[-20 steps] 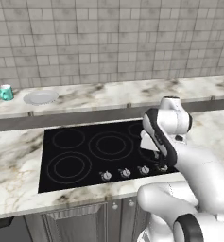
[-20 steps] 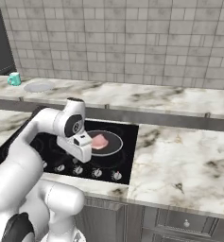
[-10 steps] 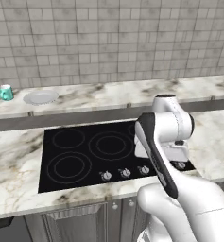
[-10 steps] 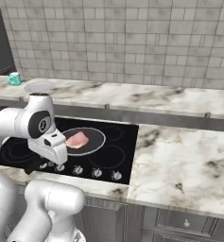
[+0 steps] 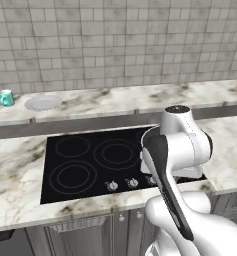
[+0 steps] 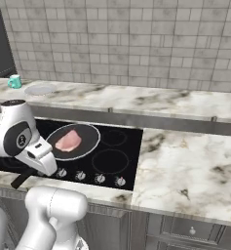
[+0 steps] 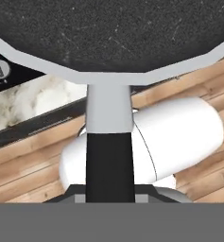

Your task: Pick up the pan with the steak in it and place it on the dining table. Then place the steak on the plate.

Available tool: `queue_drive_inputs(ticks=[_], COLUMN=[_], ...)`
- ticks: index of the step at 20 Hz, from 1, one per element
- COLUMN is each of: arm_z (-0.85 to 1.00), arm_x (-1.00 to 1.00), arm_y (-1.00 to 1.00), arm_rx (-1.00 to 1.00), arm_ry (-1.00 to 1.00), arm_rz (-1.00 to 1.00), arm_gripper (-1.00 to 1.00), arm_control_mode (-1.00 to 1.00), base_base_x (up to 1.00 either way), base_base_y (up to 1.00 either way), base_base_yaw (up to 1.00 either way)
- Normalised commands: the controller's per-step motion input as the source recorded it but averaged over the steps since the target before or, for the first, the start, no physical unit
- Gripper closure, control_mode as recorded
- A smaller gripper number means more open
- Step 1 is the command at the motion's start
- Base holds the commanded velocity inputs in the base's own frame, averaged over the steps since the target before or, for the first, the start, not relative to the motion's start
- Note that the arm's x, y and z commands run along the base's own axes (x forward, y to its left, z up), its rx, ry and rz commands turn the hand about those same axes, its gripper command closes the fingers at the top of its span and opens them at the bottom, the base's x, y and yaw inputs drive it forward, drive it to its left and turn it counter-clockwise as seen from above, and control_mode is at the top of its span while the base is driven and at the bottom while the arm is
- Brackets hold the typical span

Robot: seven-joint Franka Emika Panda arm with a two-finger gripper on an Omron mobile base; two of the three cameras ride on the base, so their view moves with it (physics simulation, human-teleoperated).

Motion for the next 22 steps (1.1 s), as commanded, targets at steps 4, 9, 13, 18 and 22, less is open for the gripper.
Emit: queue_drive_inputs(ticks=[4,9,13,18,22], arm_z=[-0.05,0.00,0.00,0.00,0.00], arm_x=[-0.09,0.00,0.00,0.00,0.00], arm_y=[0.01,0.00,0.00,0.00,0.00], arm_rx=[0.00,0.00,0.00,0.00,0.00], arm_ry=[0.01,0.00,0.00,0.00,0.00], arm_rz=[0.00,0.00,0.00,0.00,0.00], arm_gripper=[1.00,1.00,1.00,1.00,1.00], arm_control_mode=[-1.00,1.00,1.00,1.00,1.00], base_base_x=[0.00,-0.72,-0.88,-0.83,-0.59], base_base_y=[0.00,0.09,0.13,0.19,0.30], base_base_yaw=[0.00,0.00,0.00,0.00,0.00])
